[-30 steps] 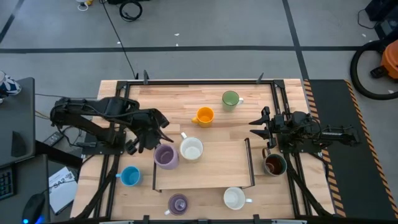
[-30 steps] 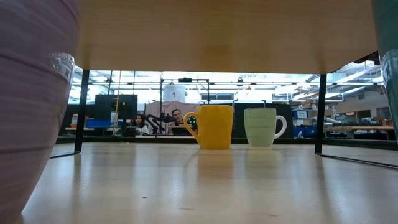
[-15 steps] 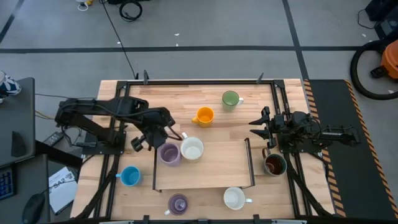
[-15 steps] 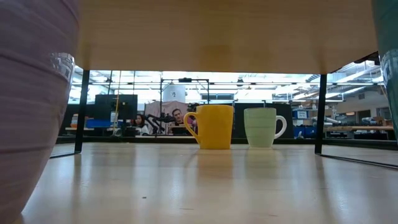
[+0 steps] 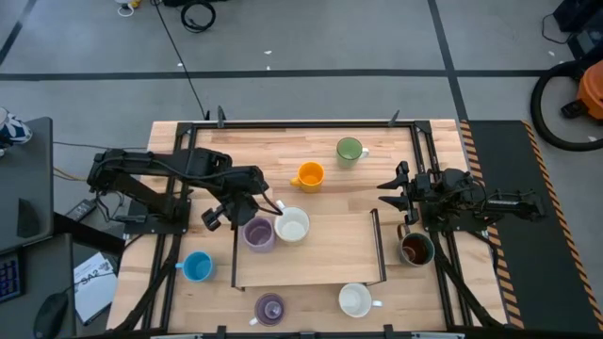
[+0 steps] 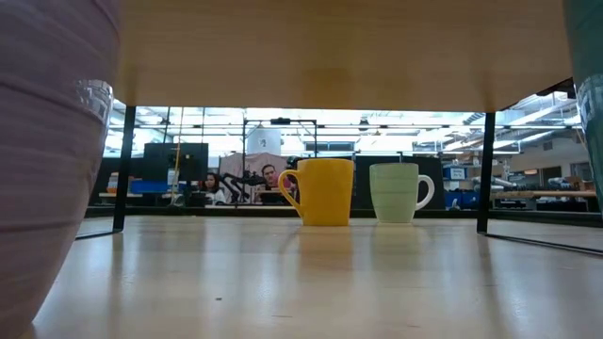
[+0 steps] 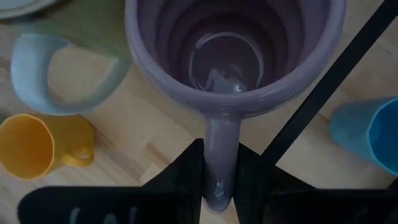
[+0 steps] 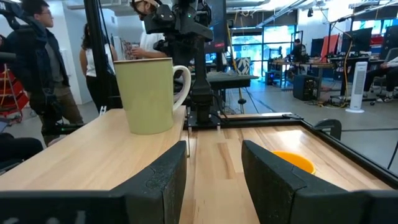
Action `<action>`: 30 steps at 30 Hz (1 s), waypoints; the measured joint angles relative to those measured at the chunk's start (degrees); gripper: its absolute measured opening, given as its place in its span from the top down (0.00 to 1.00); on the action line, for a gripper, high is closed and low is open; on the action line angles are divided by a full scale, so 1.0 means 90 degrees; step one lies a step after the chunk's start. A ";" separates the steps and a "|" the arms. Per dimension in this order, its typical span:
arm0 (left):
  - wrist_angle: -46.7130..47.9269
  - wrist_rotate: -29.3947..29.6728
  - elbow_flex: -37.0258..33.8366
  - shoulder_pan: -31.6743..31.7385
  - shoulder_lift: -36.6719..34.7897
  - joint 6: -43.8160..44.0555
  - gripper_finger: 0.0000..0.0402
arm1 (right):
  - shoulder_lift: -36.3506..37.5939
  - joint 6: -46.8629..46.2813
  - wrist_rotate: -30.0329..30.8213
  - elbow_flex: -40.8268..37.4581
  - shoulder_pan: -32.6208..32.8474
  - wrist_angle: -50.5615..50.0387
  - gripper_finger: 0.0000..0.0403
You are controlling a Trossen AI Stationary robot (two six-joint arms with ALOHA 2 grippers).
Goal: Place coffee mugs
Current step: Put the purple mug on the shelf
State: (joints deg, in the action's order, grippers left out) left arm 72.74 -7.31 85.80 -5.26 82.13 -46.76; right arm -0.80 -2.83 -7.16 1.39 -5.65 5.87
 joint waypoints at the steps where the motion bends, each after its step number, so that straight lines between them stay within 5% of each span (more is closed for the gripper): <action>1: 0.0003 0.0004 0.0000 0.0000 0.0000 0.0004 0.82 | 0.0001 0.0000 -0.0001 0.0000 0.0000 0.0002 0.60; 30: -0.0005 0.0265 0.0000 -0.0002 0.0000 0.0394 0.81 | 0.0001 -0.0001 0.0000 0.0000 0.0000 0.0000 0.60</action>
State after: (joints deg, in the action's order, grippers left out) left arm 72.70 -4.92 85.80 -5.27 82.13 -43.21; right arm -0.78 -2.84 -7.16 1.39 -5.65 5.87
